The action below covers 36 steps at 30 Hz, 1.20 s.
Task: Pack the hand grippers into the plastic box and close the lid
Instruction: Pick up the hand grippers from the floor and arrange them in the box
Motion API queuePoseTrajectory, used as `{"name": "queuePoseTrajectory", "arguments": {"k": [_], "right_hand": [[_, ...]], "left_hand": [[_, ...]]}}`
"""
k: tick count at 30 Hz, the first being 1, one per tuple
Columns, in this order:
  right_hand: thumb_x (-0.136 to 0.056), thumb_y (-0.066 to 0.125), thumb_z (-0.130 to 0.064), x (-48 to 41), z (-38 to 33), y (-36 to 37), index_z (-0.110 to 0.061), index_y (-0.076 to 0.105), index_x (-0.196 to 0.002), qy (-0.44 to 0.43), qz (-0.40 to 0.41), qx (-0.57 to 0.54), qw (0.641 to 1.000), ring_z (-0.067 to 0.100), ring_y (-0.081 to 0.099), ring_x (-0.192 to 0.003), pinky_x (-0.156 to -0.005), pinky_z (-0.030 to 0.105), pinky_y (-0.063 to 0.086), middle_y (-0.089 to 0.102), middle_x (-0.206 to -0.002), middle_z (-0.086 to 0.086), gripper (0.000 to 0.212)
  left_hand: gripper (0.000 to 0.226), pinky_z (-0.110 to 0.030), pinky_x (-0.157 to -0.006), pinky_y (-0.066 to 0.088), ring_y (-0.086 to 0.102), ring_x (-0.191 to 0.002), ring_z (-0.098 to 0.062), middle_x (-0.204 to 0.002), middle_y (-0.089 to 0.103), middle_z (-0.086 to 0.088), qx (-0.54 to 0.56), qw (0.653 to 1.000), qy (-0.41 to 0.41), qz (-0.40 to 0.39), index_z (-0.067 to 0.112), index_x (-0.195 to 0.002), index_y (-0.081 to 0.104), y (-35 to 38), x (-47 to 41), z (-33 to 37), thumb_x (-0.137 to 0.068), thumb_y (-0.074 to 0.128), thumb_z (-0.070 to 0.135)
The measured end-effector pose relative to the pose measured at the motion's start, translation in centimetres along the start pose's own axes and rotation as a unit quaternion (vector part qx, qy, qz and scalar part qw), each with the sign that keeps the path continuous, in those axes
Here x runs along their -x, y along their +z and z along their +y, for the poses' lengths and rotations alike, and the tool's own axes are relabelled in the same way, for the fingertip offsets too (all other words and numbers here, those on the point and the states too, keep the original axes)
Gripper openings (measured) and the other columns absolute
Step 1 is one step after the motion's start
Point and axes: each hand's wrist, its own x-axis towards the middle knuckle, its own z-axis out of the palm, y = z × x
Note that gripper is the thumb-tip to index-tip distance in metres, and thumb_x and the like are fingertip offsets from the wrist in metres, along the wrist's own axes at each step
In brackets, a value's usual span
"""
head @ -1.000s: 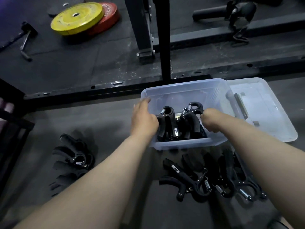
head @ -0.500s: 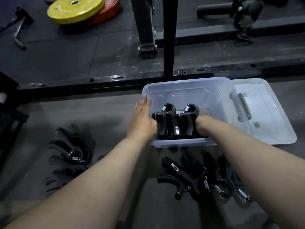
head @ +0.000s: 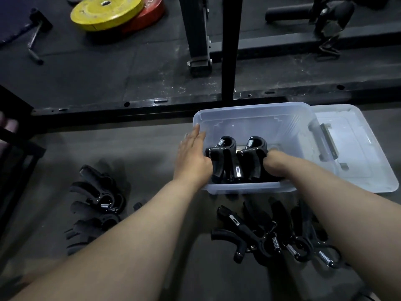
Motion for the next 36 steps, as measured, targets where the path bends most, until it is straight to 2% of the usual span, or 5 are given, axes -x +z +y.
{"name": "queuePoseTrajectory", "arguments": {"k": [8, 16, 21, 27, 36], "right_hand": [[-0.095, 0.043, -0.011, 0.1, -0.3, -0.2, 0.002, 0.054, -0.113, 0.004, -0.020, 0.025, 0.999, 0.034, 0.059, -0.105, -0.081, 0.034, 0.046, 0.058, -0.106, 0.016, 0.025], [-0.102, 0.039, -0.030, 3.2, -9.3, 1.6, -0.004, 0.032, -0.143, -0.170, 0.104, -0.125, 0.972, 0.036, 0.038, -0.135, -0.107, 0.037, 0.031, 0.039, -0.145, 0.023, 0.049], [-0.099, 0.038, -0.045, 5.0, -14.4, 5.4, -0.009, 0.005, -0.153, -0.276, 0.070, -0.181, 0.941, 0.033, 0.045, -0.127, -0.103, 0.038, 0.036, 0.044, -0.141, 0.019, 0.073], [-0.097, 0.049, -0.031, 4.5, -15.0, 7.1, -0.024, -0.020, -0.152, -0.245, 0.067, -0.181, 0.950, 0.033, 0.027, -0.144, -0.118, 0.043, 0.023, 0.010, -0.161, 0.015, 0.088], [-0.098, 0.050, -0.030, 4.5, -14.7, 7.1, -0.027, -0.015, -0.154, -0.250, 0.069, -0.202, 0.944, 0.024, 0.012, -0.149, -0.114, 0.032, 0.015, 0.005, -0.163, 0.006, 0.086]], "left_hand": [[0.076, -0.034, -0.123, 0.003, 0.001, -0.150, -0.011, -0.163, 0.002, 0.013, 0.009, 1.000, -0.007, -0.025, 0.023, -0.153, 0.026, -0.2, 0.0, -0.1, -0.081, 0.038, 0.001], [0.054, -0.032, -0.122, 0.008, 0.009, -0.150, -0.012, -0.163, 0.013, 0.004, 0.071, 0.997, 0.011, -0.003, 0.018, -0.154, 0.026, -1.4, 0.8, -1.9, -0.100, 0.034, 0.021], [0.053, -0.034, -0.118, 0.014, 0.019, -0.147, -0.019, -0.159, 0.026, -0.003, 0.084, 0.970, -0.206, 0.095, 0.014, -0.151, 0.030, -3.1, 1.9, -8.0, -0.099, 0.036, 0.023], [0.055, -0.037, -0.115, 0.022, 0.027, -0.142, -0.028, -0.152, 0.035, -0.010, 0.060, 0.886, -0.442, 0.125, 0.012, -0.144, 0.040, -5.9, 3.7, -14.9, -0.091, 0.048, 0.022], [0.072, -0.043, -0.115, 0.020, 0.023, -0.139, -0.033, -0.154, 0.027, -0.009, -0.007, 0.863, -0.503, 0.040, 0.035, -0.152, 0.013, -7.7, 2.9, -20.3, -0.091, 0.050, 0.032]]}}
